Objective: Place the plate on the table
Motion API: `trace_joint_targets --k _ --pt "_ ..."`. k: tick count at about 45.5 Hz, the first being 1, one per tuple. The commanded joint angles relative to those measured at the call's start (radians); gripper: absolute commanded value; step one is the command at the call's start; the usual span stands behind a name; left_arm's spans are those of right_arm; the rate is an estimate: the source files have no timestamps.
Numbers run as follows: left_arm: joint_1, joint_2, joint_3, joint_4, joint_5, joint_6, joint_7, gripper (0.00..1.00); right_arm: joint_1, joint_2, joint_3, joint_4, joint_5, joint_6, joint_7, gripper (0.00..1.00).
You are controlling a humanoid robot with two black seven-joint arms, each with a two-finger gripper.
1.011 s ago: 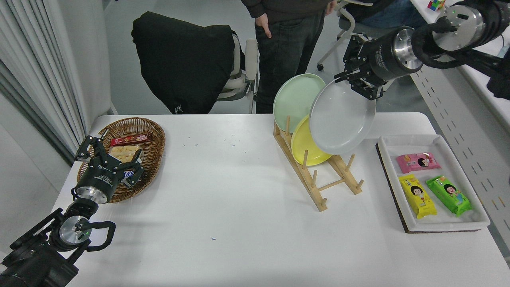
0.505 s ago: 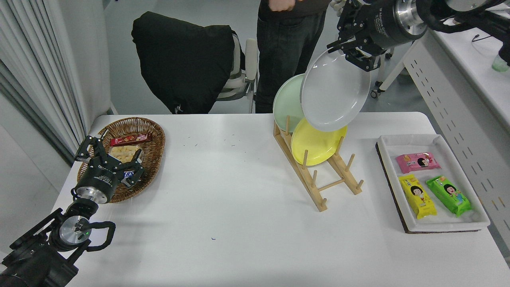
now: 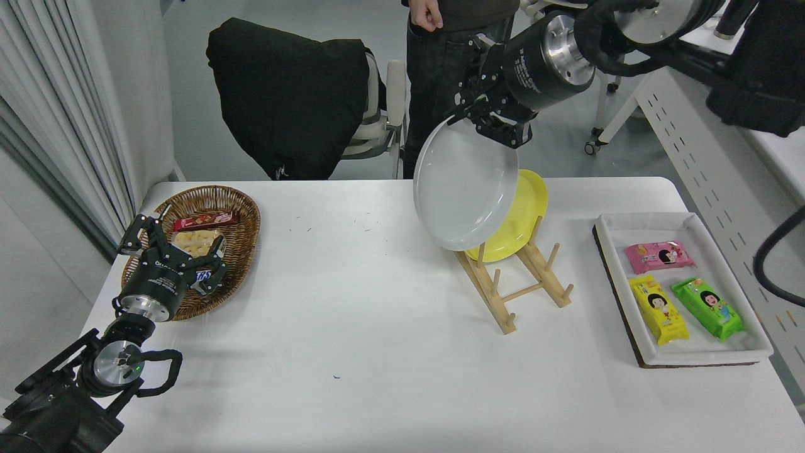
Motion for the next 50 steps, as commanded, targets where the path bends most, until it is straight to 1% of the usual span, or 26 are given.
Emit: trace_joint_targets --k 1,16,26,32,37,41,50 --pt "0.0 0.0 0.0 0.001 0.0 0.001 0.0 0.98 -0.022 0.069 -0.002 0.023 0.004 0.024 -0.006 0.0" --pt "0.0 0.0 0.0 -0.001 0.0 -0.001 0.0 0.98 -0.068 0.164 0.008 -0.003 -0.002 0.024 -0.006 0.0" --pt "0.0 0.0 0.0 -0.001 0.0 0.001 0.0 0.98 -0.124 0.231 0.016 -0.018 0.001 0.012 -0.005 0.0" --pt "0.0 0.0 0.0 -0.001 0.0 -0.001 0.0 0.98 -0.177 0.274 0.053 -0.061 0.0 0.01 -0.005 0.0" --pt "0.0 0.0 0.0 -0.001 0.0 -0.001 0.0 0.98 -0.233 0.32 0.074 -0.135 -0.011 0.01 -0.005 0.0" --pt "0.0 0.0 0.0 -0.001 0.0 -0.001 0.0 0.98 -0.267 0.322 0.079 -0.178 -0.017 0.009 -0.005 0.0" --pt "0.0 0.0 0.0 -0.001 0.0 0.001 0.0 0.98 -0.339 0.322 0.084 -0.205 -0.005 -0.026 -0.003 0.0"
